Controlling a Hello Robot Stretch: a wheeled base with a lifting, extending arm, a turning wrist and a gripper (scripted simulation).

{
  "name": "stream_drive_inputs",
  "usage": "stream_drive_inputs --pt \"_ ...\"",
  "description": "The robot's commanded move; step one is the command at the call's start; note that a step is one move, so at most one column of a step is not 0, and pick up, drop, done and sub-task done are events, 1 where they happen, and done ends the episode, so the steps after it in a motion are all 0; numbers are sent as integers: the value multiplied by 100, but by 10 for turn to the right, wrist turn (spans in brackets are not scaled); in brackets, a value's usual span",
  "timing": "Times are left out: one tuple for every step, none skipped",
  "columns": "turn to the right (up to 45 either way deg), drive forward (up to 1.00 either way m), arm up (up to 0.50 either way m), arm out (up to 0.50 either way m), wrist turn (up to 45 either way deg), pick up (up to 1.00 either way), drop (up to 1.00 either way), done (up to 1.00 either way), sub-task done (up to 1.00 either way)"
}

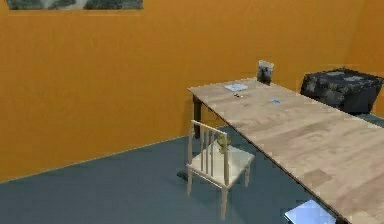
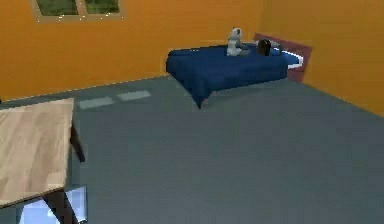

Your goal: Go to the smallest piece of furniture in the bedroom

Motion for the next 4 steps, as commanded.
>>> stream_drive_inputs --pt "450 0 0 0 0 0 0 0 0" --pt "90 0 0 0 0 0 0 0 0" --pt "0 40 0 0 0 0 0 0 0" --pt "-450 0 0 0 0 0 0 0 0"
